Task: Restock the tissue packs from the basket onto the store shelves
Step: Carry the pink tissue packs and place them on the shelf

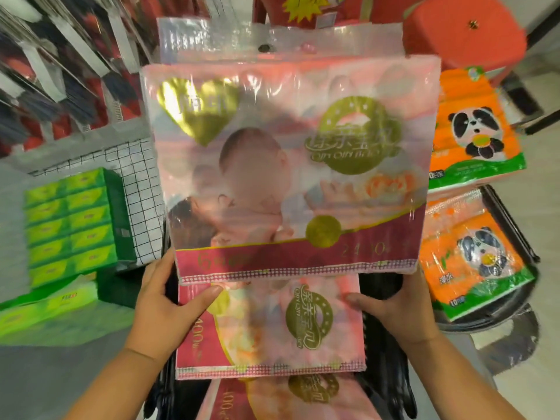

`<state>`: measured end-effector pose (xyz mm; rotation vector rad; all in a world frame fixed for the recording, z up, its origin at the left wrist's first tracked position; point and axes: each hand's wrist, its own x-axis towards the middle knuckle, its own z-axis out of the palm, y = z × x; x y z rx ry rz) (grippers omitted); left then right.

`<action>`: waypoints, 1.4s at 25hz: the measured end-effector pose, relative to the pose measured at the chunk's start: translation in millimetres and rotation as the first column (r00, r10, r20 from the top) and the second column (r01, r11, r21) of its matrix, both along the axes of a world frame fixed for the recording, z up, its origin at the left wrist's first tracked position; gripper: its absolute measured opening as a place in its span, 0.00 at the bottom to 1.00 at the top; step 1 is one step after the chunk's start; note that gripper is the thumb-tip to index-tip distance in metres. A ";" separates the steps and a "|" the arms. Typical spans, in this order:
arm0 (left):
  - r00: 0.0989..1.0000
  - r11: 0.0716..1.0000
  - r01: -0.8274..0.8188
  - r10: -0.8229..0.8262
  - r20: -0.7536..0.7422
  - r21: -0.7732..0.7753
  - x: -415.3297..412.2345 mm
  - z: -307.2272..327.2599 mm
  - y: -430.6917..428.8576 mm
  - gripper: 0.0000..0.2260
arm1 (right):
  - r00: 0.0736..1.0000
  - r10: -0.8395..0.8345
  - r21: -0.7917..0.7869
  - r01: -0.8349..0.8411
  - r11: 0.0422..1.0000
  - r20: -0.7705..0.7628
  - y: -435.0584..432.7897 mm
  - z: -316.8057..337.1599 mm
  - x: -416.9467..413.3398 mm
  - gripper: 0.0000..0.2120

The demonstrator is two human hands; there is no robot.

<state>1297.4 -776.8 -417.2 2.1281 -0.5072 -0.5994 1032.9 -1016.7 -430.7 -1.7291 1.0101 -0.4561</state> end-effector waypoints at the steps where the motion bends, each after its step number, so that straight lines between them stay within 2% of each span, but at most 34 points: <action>1: 1.000 1.000 0.012 -0.012 0.001 0.023 -1.0 1.6 0.0 0.40 | 1.000 -0.007 0.007 0.007 1.000 -0.013 2.0 2.6 -4.6 0.45; 7: 0.994 0.989 0.112 -0.111 -0.012 0.093 -16.6 31.7 -5.5 0.52 | 0.995 -0.099 -0.039 0.098 0.994 -0.006 25.2 45.5 -31.9 0.41; 12: 0.980 0.979 0.192 -0.189 -0.059 0.066 -44.7 58.6 -8.0 0.47 | 0.973 -0.222 -0.012 0.222 0.975 -0.059 45.1 73.9 -85.2 0.50; 15: 0.960 0.963 0.266 -0.259 -0.109 0.054 -65.7 72.1 -9.0 0.46 | 0.954 -0.285 0.003 0.287 0.958 -0.098 58.9 91.8 -121.7 0.51; 19: 0.938 0.941 0.336 -0.331 -0.098 0.034 -105.1 94.2 -15.7 0.43 | 0.933 -0.349 0.023 0.352 0.936 -0.081 78.8 117.5 -171.8 0.51; 23: 0.915 0.917 0.398 -0.392 -0.097 0.042 -140.6 116.4 -9.3 0.45 | 0.906 -0.420 0.061 0.423 0.904 -0.055 113.9 140.4 -211.5 0.47; 29: 0.863 0.865 0.500 -0.491 -0.124 0.055 -170.6 125.1 9.5 0.42 | 0.847 -0.527 0.037 0.530 0.847 -0.065 170.9 162.0 -251.1 0.42; 32: 0.809 0.815 0.580 -0.572 -0.137 0.020 -175.9 130.1 11.1 0.42 | 0.787 -0.613 0.043 0.616 0.787 -0.069 208.1 168.9 -262.5 0.43; 35: 0.723 0.730 0.683 -0.681 -0.116 -0.031 -187.5 140.6 15.1 0.41 | 0.703 -0.710 0.034 0.711 0.703 -0.030 256.2 180.5 -274.4 0.40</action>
